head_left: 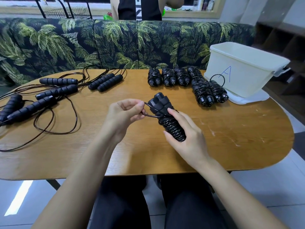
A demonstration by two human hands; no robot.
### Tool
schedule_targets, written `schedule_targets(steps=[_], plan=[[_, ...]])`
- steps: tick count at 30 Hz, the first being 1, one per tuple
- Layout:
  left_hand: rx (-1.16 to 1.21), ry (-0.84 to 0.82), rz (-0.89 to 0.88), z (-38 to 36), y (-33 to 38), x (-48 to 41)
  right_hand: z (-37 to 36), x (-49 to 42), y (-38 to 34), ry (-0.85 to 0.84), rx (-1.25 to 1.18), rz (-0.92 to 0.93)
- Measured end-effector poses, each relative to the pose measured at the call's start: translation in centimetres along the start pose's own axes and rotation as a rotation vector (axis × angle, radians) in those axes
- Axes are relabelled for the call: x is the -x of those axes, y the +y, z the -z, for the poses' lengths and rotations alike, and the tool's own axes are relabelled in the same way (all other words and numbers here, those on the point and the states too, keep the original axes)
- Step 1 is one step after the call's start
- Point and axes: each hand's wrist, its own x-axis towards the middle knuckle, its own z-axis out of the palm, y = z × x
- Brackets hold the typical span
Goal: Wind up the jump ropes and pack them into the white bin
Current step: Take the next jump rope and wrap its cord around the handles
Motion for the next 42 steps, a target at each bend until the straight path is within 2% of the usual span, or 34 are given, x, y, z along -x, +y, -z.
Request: schedule_targets(steps=[5, 7, 10, 13, 21, 29, 31, 32, 36, 38, 40, 42], plan=[[-0.058, 0.058, -0.281, -0.5, 0.7, 0.3, 0.2, 0.0, -0.3, 0.022, 0.069, 0.074], [-0.1, 0.079, -0.295, -0.6, 0.8, 0.3, 0.2, 0.0, -0.3, 0.029, 0.107, 0.104], [-0.111, 0.033, -0.087, -0.1, 1.2, 0.0, 0.3, 0.0, -0.2, 0.066, 0.217, 0.181], [-0.046, -0.097, 0.136, 0.7, 1.6, -0.6, 0.2, 0.0, -0.2, 0.094, 0.235, 0.223], [0.243, -0.273, 0.434, 0.2, 0.9, -0.1, 0.4, -0.2, -0.2, 0.128, 0.202, 0.299], [0.435, -0.228, 0.596, -0.4, -1.6, -0.1, -0.1, -0.1, -0.7, 0.12, 0.203, 0.224], [0.369, -0.165, 0.505, -0.7, -2.4, -0.6, -0.3, -0.2, -1.1, 0.099, 0.238, 0.14], [0.282, -0.115, 0.402, -0.9, -2.8, -0.8, -0.5, -0.3, -1.4, 0.087, 0.259, 0.087], [-0.42, 0.072, -0.136, -1.1, -2.8, -1.5, -1.4, -1.0, -2.0, 0.046, 0.409, -0.025], [-0.415, 0.102, -0.187, -1.3, -2.3, -1.3, -1.6, -1.1, -2.0, 0.046, 0.478, -0.035], [-0.256, 0.104, -0.145, -1.5, -1.9, -0.7, -1.9, -1.0, -1.8, 0.056, 0.534, -0.027], [-0.195, 0.088, -0.112, -1.6, -2.2, -0.5, -2.2, -0.7, -1.6, 0.062, 0.571, 0.002]])
